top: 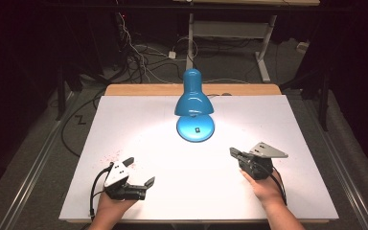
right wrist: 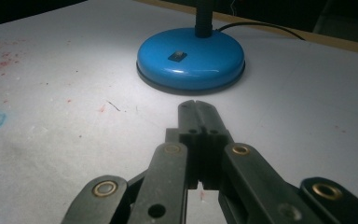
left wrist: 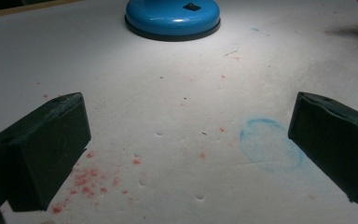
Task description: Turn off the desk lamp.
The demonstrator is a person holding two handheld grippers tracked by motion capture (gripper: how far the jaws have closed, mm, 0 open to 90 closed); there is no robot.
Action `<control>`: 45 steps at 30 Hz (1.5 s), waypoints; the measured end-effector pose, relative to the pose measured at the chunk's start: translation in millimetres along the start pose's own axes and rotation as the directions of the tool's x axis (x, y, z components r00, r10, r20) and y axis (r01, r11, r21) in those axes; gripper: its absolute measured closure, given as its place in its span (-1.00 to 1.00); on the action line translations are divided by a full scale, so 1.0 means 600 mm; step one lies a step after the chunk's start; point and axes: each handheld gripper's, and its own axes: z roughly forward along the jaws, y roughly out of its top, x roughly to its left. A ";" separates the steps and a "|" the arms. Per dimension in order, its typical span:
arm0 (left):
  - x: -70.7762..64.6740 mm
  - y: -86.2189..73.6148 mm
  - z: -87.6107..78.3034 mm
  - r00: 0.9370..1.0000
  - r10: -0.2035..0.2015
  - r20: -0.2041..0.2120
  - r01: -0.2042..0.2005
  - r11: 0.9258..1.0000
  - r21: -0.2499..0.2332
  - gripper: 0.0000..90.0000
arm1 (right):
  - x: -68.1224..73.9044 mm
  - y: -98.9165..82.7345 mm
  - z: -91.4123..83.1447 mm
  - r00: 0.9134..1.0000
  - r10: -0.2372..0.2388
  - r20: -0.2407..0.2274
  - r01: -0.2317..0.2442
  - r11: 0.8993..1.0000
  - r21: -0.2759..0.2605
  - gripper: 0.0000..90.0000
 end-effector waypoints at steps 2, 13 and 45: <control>-0.002 0.000 0.000 1.000 0.014 -0.001 -0.014 1.000 0.001 -1.00 | 0.001 0.002 0.003 1.000 -0.005 -0.004 0.005 1.000 -0.001 1.00; 0.002 -0.001 -0.003 1.000 -0.002 0.010 0.002 1.000 -0.018 -1.00 | 0.010 0.016 0.032 1.000 -0.011 -0.025 0.011 1.000 -0.003 1.00; 0.005 -0.003 -0.005 0.999 -0.015 0.035 0.016 0.999 -0.031 -1.00 | 0.012 0.054 0.126 0.997 0.025 -0.078 -0.024 0.999 0.025 1.00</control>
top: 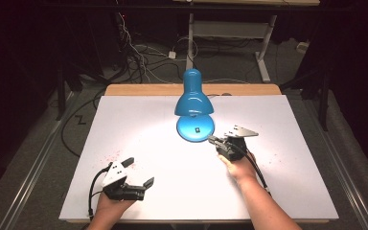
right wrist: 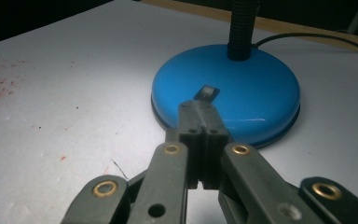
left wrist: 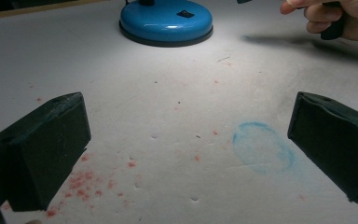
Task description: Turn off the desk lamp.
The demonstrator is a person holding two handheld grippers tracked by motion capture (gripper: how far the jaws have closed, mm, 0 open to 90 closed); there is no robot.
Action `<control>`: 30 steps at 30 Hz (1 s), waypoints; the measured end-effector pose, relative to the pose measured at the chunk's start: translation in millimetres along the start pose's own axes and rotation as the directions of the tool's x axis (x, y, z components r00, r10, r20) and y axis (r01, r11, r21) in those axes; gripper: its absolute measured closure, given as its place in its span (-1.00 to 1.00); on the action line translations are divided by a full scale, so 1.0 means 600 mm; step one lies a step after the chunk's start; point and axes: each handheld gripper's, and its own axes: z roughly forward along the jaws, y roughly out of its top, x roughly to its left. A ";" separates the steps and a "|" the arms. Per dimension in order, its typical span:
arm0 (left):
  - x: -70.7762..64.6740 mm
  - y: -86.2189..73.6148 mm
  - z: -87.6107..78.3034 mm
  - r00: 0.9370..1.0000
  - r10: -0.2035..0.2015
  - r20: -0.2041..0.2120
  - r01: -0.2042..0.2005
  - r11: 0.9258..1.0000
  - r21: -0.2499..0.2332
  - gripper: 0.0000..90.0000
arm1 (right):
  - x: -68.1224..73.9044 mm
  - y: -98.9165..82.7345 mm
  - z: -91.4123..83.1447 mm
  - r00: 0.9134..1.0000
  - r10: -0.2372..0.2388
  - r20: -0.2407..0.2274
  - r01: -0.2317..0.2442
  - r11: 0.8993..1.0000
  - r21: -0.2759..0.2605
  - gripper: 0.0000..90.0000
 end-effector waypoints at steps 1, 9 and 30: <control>0.000 0.000 0.000 1.000 0.003 0.001 -0.003 1.000 0.000 -1.00 | -0.002 0.000 0.002 1.000 0.006 -0.001 -0.006 1.000 -0.001 1.00; 0.000 0.000 -0.001 1.000 0.007 0.007 -0.007 1.000 -0.001 -1.00 | -0.017 0.009 0.028 0.998 0.058 -0.011 -0.058 0.998 -0.008 1.00; 0.000 -0.001 -0.001 1.000 0.006 0.012 -0.006 1.000 -0.006 -1.00 | -0.020 0.037 0.093 0.998 0.060 -0.008 -0.060 0.998 0.017 1.00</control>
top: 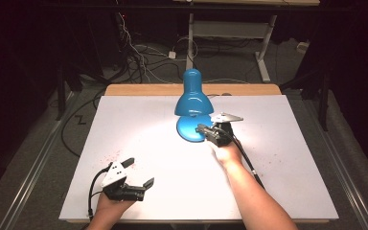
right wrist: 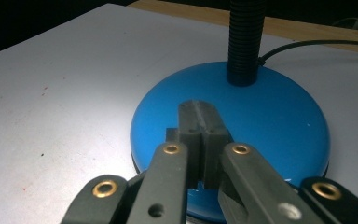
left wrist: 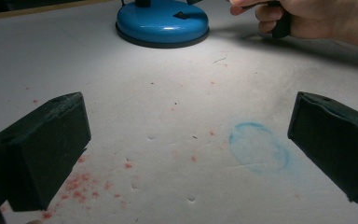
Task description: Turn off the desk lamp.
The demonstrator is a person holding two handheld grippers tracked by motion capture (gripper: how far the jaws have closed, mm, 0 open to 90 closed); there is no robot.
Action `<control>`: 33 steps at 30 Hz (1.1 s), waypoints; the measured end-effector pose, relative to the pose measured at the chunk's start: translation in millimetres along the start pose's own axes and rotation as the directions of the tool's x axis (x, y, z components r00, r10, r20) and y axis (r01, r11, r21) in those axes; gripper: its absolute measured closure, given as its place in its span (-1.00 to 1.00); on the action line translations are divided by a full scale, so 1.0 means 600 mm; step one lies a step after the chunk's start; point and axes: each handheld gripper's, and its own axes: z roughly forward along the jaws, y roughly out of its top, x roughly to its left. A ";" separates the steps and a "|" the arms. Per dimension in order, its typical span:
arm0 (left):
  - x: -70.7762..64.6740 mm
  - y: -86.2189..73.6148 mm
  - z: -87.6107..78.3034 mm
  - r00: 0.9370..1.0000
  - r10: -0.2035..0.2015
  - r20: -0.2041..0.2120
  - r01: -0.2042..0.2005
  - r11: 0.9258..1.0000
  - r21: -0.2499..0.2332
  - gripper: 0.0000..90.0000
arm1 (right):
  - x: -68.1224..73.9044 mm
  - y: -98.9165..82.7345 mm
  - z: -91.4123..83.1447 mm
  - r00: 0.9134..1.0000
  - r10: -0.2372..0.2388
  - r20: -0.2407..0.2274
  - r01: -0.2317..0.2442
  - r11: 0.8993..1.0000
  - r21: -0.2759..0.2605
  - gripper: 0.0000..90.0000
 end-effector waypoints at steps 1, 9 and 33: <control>0.000 0.000 0.000 1.000 -0.001 -0.001 0.001 1.000 -0.001 -1.00 | 0.000 0.000 0.002 1.000 0.000 0.001 0.000 1.000 0.005 1.00; -0.001 0.000 -0.001 1.000 0.000 -0.002 0.000 1.000 -0.004 -1.00 | -0.005 0.003 0.012 1.000 0.001 0.008 -0.001 1.000 0.009 1.00; -0.001 -0.001 -0.001 1.000 0.002 0.002 -0.002 1.000 -0.007 -1.00 | -0.007 0.000 0.025 1.000 0.010 0.022 -0.011 0.999 0.030 1.00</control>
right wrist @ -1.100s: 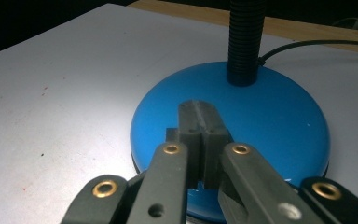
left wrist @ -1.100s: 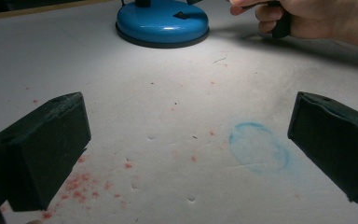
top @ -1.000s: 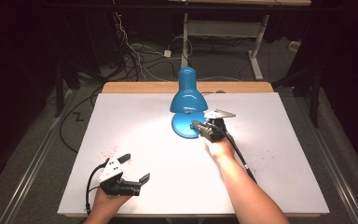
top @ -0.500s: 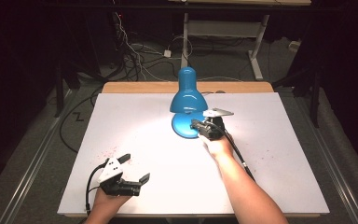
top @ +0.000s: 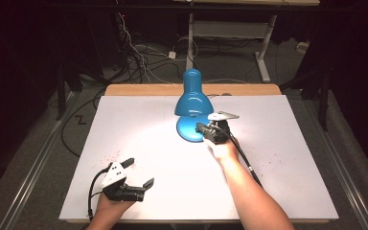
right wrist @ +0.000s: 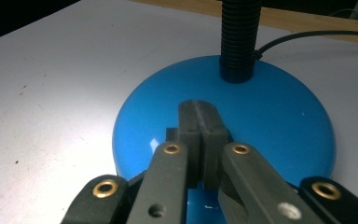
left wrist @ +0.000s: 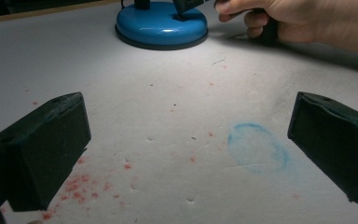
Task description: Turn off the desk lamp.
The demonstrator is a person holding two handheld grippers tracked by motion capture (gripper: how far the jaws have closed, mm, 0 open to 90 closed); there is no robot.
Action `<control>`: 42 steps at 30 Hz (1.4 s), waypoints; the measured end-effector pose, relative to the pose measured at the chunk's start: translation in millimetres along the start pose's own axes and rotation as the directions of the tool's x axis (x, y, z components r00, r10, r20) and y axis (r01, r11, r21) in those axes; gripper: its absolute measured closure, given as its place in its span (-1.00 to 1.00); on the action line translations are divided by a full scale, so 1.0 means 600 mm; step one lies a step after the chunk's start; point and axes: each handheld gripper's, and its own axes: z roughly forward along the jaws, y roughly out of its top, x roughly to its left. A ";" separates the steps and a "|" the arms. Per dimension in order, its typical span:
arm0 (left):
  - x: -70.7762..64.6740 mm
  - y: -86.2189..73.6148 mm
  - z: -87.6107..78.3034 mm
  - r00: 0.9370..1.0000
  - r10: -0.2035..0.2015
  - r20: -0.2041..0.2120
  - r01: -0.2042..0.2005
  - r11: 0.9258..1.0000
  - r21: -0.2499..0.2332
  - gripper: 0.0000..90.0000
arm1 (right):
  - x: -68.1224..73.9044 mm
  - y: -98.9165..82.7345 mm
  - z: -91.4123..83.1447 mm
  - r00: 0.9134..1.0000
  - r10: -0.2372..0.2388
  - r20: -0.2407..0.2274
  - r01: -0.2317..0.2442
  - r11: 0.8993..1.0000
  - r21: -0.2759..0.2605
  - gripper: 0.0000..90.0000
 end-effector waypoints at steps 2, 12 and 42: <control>0.000 0.000 0.000 1.000 -0.001 -0.001 0.001 1.000 -0.001 -1.00 | 0.000 -0.001 0.001 1.000 -0.003 0.003 0.003 1.000 -0.002 1.00; 0.000 0.000 0.000 1.000 -0.002 0.003 0.002 1.000 -0.002 -1.00 | 0.001 -0.002 0.003 1.000 0.000 0.001 0.000 1.000 -0.010 1.00; 0.000 0.000 0.000 1.000 -0.003 0.004 0.003 1.000 -0.001 -1.00 | 0.009 -0.002 0.002 0.999 -0.047 0.003 0.047 0.999 0.010 1.00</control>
